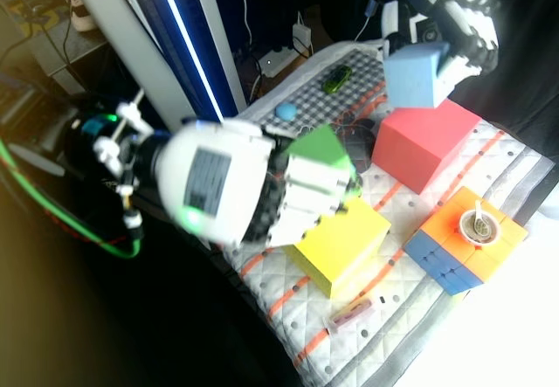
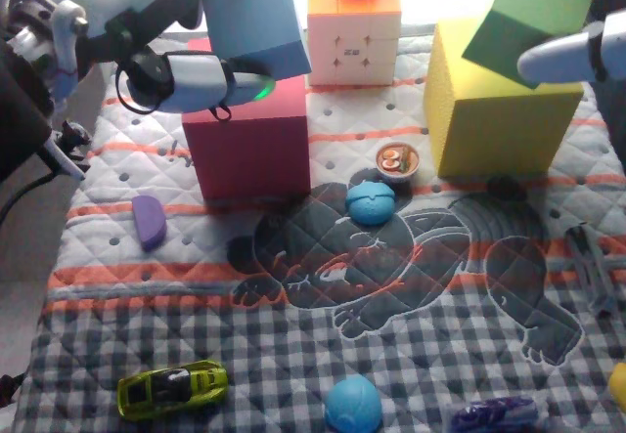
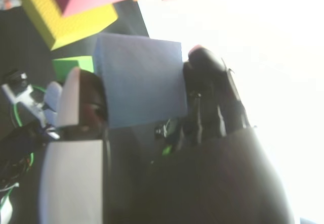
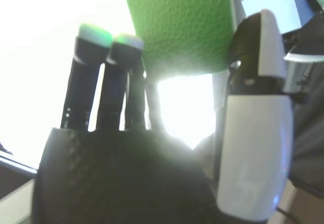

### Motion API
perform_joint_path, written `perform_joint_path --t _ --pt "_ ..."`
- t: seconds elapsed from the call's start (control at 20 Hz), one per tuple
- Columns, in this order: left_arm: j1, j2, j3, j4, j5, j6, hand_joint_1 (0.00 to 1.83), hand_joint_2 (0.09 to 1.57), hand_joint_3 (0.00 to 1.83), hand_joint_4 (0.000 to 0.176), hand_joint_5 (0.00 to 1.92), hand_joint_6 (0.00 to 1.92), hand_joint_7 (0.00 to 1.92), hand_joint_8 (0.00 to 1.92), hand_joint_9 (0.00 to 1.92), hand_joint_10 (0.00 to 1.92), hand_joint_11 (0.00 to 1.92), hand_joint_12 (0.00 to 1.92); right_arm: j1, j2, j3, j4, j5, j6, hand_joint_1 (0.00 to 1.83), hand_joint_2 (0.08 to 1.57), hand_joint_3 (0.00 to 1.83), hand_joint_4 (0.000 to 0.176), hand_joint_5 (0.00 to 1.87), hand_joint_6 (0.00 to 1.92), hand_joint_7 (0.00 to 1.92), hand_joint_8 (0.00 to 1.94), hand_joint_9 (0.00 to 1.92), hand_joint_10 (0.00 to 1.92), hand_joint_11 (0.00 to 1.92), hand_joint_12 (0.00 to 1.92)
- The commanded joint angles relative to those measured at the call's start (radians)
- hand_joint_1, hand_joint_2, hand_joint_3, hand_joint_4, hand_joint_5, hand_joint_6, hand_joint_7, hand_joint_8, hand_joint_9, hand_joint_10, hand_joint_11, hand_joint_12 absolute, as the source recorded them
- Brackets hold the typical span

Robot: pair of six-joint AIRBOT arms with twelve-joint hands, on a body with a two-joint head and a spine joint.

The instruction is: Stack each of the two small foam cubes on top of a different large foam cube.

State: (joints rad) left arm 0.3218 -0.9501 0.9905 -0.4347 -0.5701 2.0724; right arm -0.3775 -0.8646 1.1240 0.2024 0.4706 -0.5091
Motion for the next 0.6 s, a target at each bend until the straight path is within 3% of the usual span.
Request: perform_joint_path --t 0.0,0.1,0.15,0.2,0.3,0.4,0.5,0.55 --pt "-0.021 0.002 0.016 -0.003 -0.086 0.001 1.38 1.19 0.00 0.000 0.12 1.86 0.08 1.92 0.27 1.92 0.49 1.92 0.022 0.005 0.011 0.019 0.107 0.008 1.14 1.13 0.45 0.000 0.47 1.70 0.75 1.67 0.94 1.92 1.08 1.92" --pt "-0.026 -0.003 0.034 -0.026 -0.074 0.001 1.35 1.21 0.00 0.000 0.09 1.89 0.09 1.92 0.29 1.92 0.48 1.92 0.028 0.003 0.012 0.087 0.090 0.008 1.16 1.05 0.61 0.000 0.49 1.67 0.78 1.73 1.14 1.92 1.29 1.92" --pt "-0.028 -0.007 0.052 -0.048 -0.058 0.001 1.29 1.32 0.02 0.000 0.13 1.85 0.42 1.80 0.35 1.92 0.54 1.92 0.035 -0.002 0.014 0.136 0.071 0.008 1.16 1.05 0.61 0.000 0.49 1.66 0.78 1.74 1.20 1.92 1.33 1.92" --pt "-0.028 -0.008 0.054 -0.050 -0.055 0.001 1.27 1.35 0.03 0.000 0.11 1.82 0.48 1.78 0.35 1.92 0.54 1.92 0.036 -0.002 0.016 0.137 0.068 0.008 1.11 1.15 0.40 0.000 0.50 1.71 0.70 1.64 0.84 1.92 0.97 1.92" --pt "-0.028 -0.015 0.071 -0.077 -0.038 0.002 1.27 1.35 0.02 0.000 0.12 1.87 0.51 1.76 0.35 1.92 0.55 1.92 0.036 -0.012 0.031 0.146 0.051 0.008 1.11 1.24 0.20 0.000 0.48 1.68 0.71 1.59 0.77 1.91 0.89 1.92" --pt "-0.021 -0.020 0.084 -0.095 -0.026 0.002 1.43 1.34 0.03 0.000 0.12 1.91 0.40 1.77 0.53 1.86 0.64 1.92 0.036 -0.021 0.041 0.149 0.038 0.008 1.16 1.24 0.18 0.000 0.45 1.62 0.76 1.62 0.97 1.92 1.12 1.92" --pt "-0.014 -0.029 0.097 -0.113 -0.018 0.003 1.43 1.34 0.02 0.000 0.08 1.83 0.38 1.76 0.55 1.85 0.67 1.92 0.036 -0.030 0.051 0.149 0.024 0.008 1.17 1.18 0.30 0.000 0.47 1.62 0.78 1.61 0.96 1.92 1.12 1.92" --pt "-0.010 -0.039 0.109 -0.127 -0.007 0.004 1.30 1.35 0.01 0.000 0.11 1.74 0.49 1.73 0.43 1.90 0.63 1.92 0.037 -0.037 0.061 0.152 0.010 0.008 1.16 1.17 0.31 0.000 0.47 1.66 0.78 1.57 0.93 1.89 1.07 1.92"
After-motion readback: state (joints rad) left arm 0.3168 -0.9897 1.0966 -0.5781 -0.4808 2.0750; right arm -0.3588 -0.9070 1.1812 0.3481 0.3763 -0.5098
